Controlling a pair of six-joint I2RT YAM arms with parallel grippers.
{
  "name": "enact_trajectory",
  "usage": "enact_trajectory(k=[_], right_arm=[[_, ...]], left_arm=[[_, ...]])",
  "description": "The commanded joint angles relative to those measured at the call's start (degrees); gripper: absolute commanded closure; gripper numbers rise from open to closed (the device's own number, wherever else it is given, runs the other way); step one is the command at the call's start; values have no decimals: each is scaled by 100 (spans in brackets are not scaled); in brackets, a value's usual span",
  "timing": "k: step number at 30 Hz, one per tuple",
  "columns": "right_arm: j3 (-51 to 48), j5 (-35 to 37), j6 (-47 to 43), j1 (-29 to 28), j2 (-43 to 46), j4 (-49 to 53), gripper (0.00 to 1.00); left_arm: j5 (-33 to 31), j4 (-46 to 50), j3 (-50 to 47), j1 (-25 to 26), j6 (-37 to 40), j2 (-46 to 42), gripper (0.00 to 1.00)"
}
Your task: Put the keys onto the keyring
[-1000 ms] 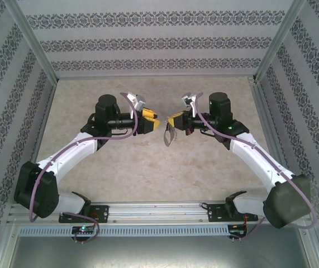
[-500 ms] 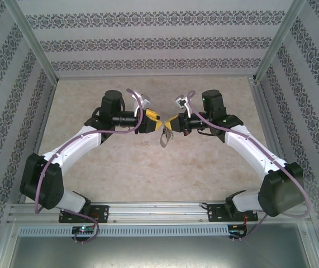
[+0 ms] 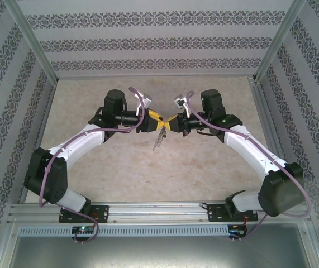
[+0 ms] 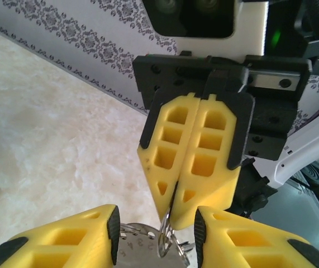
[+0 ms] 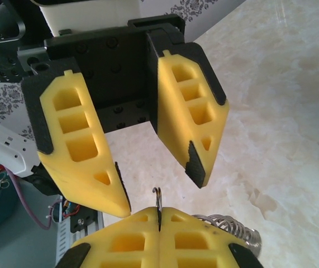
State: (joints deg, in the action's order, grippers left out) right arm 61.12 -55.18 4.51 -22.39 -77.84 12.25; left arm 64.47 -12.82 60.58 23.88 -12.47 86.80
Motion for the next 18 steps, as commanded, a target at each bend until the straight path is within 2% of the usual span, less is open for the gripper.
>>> enact_trajectory(k=[1, 4, 15, 18], right_arm=[[163, -140, -86, -53, 15, -144, 100], [172, -107, -98, -46, 15, -150, 100], [154, -41, -104, -12, 52, -157, 100], [159, -48, -97, -10, 41, -170, 100]], left_arm=[[247, -458, -21, -24, -225, 58, 62], [313, -569, -55, -24, -302, 66, 64], [294, -524, -222, -24, -247, 1, 64], [325, -616, -219, -23, -299, 11, 68]])
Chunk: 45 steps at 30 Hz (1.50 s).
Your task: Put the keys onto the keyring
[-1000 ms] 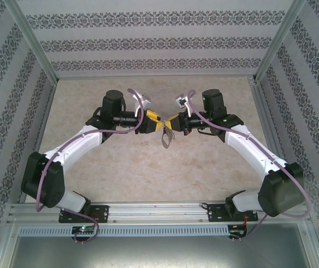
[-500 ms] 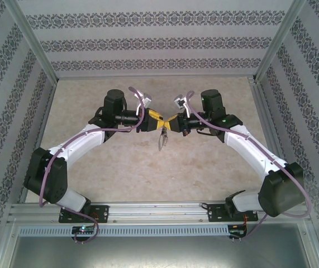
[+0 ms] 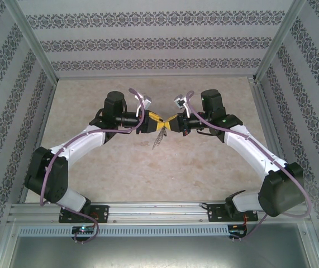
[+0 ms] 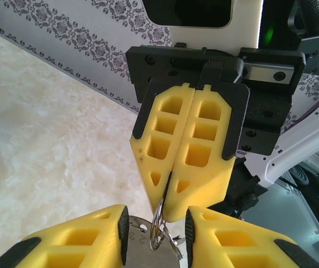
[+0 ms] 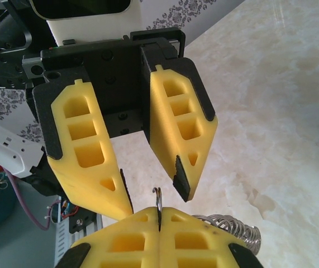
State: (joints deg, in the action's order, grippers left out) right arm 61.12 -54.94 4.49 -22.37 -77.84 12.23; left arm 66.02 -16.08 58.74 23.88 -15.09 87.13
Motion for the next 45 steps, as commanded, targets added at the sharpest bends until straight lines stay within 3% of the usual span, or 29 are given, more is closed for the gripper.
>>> enact_trajectory(k=[1, 5, 8, 12, 17, 28, 34, 40, 45], right_arm=[[158, -62, -94, -9, 41, -168, 100], [157, -61, -69, -13, 46, -211, 100], [146, -40, -51, -15, 41, -226, 100], [146, 1, -41, -13, 33, -248, 100], [154, 27, -44, 5, 32, -268, 100], [105, 38, 56, 13, 87, -348, 100], [-502, 558, 477, 172, 845, -804, 68], [-1434, 1464, 1020, 206, 1949, -1300, 62], [-2349, 2917, 1497, -154, 2607, -1864, 56]], left_arm=[[198, -338, -36, -24, -72, -21, 71], [293, -518, -27, -19, -207, 25, 82], [336, -650, -55, -15, -287, 38, 84], [405, -875, -134, -15, -463, 40, 76], [472, -903, -221, -14, -464, -30, 76], [431, -1525, -342, -15, -774, -8, 100], [162, -2430, -627, -14, -1146, -130, 100], [-48, -3112, -779, -13, -1453, -191, 100], [-306, -3574, -931, -14, -1635, -232, 100]])
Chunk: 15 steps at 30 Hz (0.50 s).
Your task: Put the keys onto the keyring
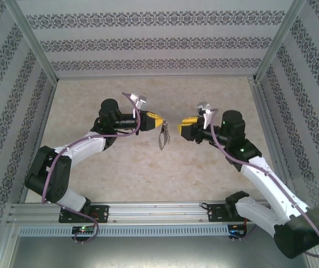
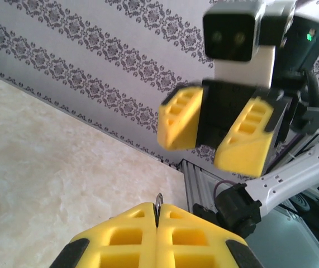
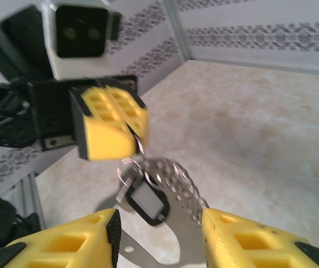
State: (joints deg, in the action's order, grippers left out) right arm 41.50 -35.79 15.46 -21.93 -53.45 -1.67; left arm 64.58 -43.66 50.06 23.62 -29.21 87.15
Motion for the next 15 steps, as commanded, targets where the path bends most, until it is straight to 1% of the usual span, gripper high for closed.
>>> enact_trajectory(k=[1, 6, 11, 13, 15], right_arm=[[-517, 1178, 430, -311, 224, -566, 56], [-926, 2092, 375, -1095, 200, -1073, 55], [-910, 2853, 154, -1817, -98, -1453, 54], [-823, 3043, 61, -2002, -262, -1540, 54], [-695, 3111, 15, -2064, -439, -1550, 54]], left_arm=[[-181, -850, -75, 12, -232, -247, 100], [-339, -810, -163, 16, -153, -307, 100], [-349, -707, -216, 11, -89, -341, 100], [-343, -704, -215, 16, -97, -346, 100], [-340, -711, -222, 12, -102, -356, 100]])
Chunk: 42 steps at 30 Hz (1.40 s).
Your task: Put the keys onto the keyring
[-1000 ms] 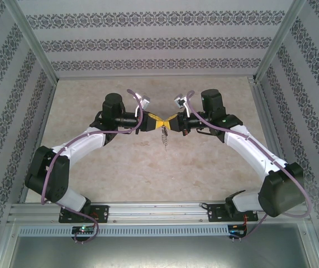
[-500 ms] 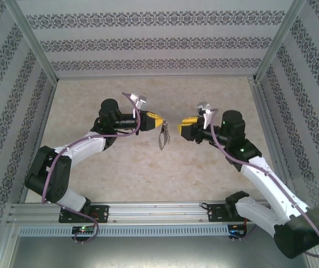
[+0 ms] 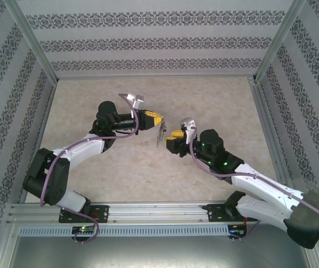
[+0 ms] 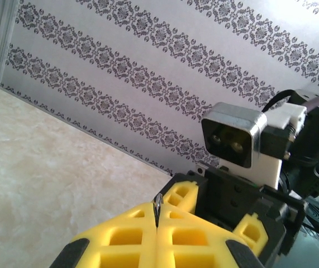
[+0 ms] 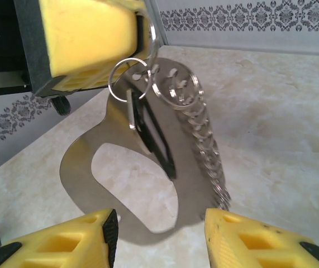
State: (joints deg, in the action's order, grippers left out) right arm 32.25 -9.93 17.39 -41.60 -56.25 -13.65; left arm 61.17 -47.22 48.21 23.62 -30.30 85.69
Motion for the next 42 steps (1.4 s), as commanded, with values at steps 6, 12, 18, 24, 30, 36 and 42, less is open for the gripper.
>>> enact_trajectory(k=[6, 12, 18, 24, 30, 36, 42], right_arm=[[461, 627, -288, -127, -455, -463, 55], [602, 566, -297, -128, -585, -531, 55], [699, 491, -321, -144, -667, -511, 66], [713, 304, -359, -160, -691, -439, 96], [642, 221, -359, -188, -621, -367, 100], [776, -122, -405, -235, -734, -165, 100], [982, -420, -477, -370, -1075, -103, 100]], left_arm=[[17, -336, -31, 11, -2, -227, 100], [27, -306, -17, 11, 15, -234, 100], [14, -287, -20, 12, 31, -245, 100], [-43, -275, 5, 16, 65, -242, 100], [-138, -265, -13, 11, 104, -290, 100], [-184, -293, -38, 17, 112, -336, 100], [-186, -320, -46, 13, 95, -359, 100]])
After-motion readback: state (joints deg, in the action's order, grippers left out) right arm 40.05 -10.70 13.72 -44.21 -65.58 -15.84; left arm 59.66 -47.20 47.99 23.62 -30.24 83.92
